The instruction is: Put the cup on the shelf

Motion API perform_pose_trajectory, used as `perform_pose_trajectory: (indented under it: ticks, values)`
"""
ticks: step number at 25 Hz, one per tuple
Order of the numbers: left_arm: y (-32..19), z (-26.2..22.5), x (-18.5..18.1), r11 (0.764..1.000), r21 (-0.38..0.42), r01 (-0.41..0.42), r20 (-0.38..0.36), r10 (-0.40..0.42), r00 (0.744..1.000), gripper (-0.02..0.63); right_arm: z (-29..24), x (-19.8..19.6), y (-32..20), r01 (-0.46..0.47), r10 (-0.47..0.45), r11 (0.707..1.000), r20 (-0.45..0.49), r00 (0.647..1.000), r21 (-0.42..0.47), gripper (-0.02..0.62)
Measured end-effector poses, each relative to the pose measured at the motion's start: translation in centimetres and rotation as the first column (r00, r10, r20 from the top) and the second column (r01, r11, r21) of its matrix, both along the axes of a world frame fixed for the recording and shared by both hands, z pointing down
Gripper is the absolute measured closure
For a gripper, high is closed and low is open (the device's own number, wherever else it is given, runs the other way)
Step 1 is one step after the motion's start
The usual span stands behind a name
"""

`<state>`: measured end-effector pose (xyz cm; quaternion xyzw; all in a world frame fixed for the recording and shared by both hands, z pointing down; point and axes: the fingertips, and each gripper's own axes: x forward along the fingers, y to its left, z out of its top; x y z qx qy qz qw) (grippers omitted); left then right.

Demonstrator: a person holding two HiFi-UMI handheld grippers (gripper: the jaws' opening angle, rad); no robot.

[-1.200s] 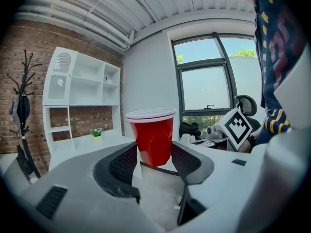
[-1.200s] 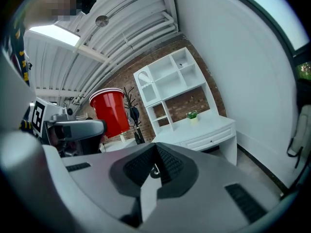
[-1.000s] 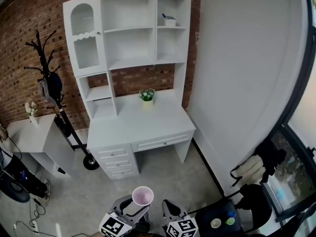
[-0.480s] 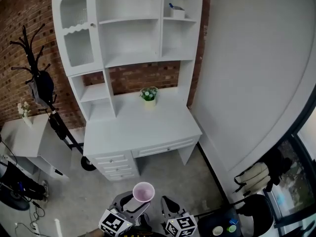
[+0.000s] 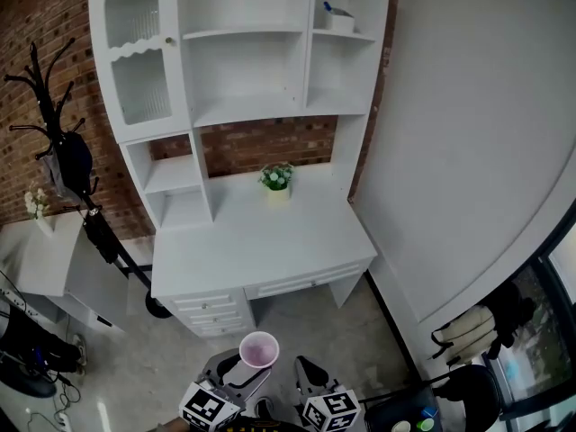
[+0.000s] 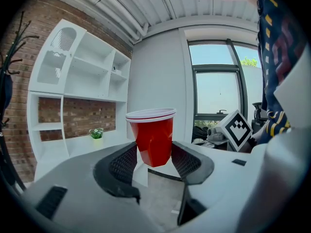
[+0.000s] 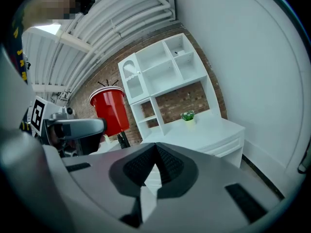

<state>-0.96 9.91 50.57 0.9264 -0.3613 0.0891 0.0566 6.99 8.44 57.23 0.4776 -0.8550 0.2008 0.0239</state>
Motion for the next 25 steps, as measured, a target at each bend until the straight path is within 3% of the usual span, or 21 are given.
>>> perform_pose_trajectory:
  ticks: [4,8,12,25]
  values:
    - [-1.9,1.8,-1.8,1.000,-0.003,-0.006,0.011,0.006,1.000,0.382,-1.0,-0.3,-1.8,-0.040,0.040,0.999,0.021,0.999,0.034,0.603]
    - [-3.6,2.1,-2.2,1.000,0.005,-0.011,-0.003,0.011,1.000,0.382,-0.8,-0.2,-2.5,-0.049,0.049,0.999,-0.035,0.998,-0.016,0.601]
    - [-5.2,2.5,-2.4,1.000,-0.018,-0.003,-0.015,0.003,1.000,0.382,-0.3,0.4,-4.5,-0.064,0.064,0.998,-0.037,0.997,-0.008,0.602]
    - [-16.2,2.8,-0.6,0.995,-0.029,0.097,0.009,-0.097,0.995,0.382,0.4,1.8,-16.5,0.037,-0.037,0.999,0.005,0.999,0.010,0.602]
